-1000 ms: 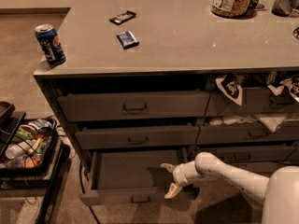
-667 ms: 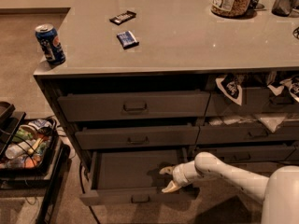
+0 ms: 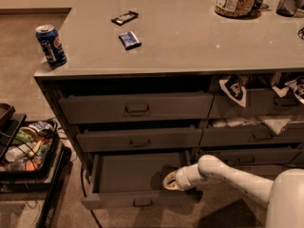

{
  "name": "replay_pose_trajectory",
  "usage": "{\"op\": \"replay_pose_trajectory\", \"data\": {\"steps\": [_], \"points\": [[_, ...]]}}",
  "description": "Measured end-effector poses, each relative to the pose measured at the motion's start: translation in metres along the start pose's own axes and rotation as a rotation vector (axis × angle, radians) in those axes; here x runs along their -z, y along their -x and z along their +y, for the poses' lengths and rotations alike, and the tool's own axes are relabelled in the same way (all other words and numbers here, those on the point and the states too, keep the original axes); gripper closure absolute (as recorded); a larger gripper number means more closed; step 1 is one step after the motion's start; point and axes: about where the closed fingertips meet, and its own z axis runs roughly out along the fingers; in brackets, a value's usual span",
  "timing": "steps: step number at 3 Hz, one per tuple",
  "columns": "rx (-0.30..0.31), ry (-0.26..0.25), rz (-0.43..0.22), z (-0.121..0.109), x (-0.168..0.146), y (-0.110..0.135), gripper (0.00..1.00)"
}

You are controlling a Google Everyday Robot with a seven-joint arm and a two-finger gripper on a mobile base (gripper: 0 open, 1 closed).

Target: Open bottom drawer

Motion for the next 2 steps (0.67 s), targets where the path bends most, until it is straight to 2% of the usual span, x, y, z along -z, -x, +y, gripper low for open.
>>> {"op": "replay_pose_trajectory", "data": {"steps": [1, 2], "points": [[0.035, -0.032, 0.007, -0.005, -0.010, -0.002, 1.00], [0.102, -0.061, 0.019, -0.016, -0.024, -0.005, 1.00]]}}
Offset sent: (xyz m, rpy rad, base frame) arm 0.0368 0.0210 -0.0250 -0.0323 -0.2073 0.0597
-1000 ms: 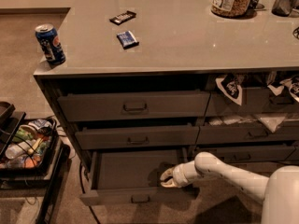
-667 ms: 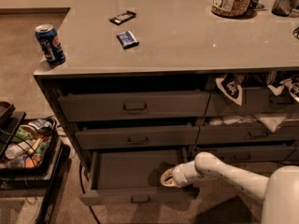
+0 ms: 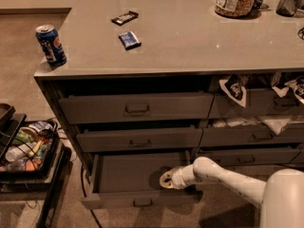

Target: Open bottom drawer

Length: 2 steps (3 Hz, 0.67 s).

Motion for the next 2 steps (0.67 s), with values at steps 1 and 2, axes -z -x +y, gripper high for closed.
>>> {"op": "replay_pose_trajectory", "data": {"steps": [1, 2], "points": [[0.075, -0.003, 0.018, -0.005, -0.019, -0.005, 1.00], [0.137, 0.010, 0.028, -0.010, -0.032, -0.006, 1.00]]}}
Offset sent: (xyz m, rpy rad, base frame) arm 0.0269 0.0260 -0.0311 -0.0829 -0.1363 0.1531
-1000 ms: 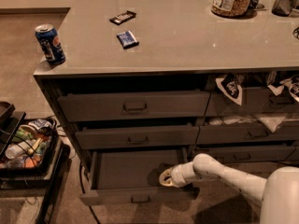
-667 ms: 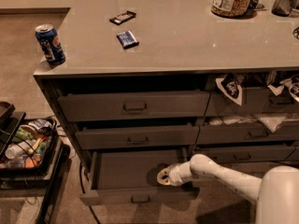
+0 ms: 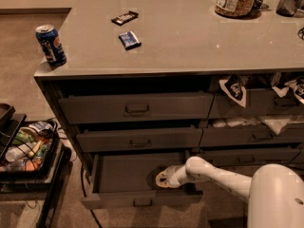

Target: Open bottom drawer

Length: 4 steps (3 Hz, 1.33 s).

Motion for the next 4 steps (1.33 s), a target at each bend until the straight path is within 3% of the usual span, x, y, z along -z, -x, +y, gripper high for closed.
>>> {"op": "replay_pose_trajectory", "data": {"steps": [2, 3, 4], "points": [[0.023, -0.140, 0.062, -0.008, -0.012, -0.013, 1.00], [0.024, -0.178, 0.081, -0.018, -0.012, -0.017, 1.00], [0.024, -0.178, 0.081, -0.018, -0.012, -0.017, 1.00]]}}
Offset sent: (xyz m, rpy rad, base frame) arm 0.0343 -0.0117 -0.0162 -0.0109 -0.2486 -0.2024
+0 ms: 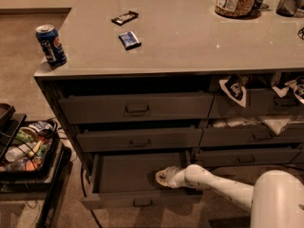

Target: Open bottom drawer

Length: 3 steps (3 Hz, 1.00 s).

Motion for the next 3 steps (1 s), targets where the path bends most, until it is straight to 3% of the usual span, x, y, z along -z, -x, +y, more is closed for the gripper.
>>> {"op": "replay_pose_trajectory", "data": {"steps": [3], "points": [[-0.122, 0.070, -0.030, 0.029, -0.050, -0.028, 1.00]]}}
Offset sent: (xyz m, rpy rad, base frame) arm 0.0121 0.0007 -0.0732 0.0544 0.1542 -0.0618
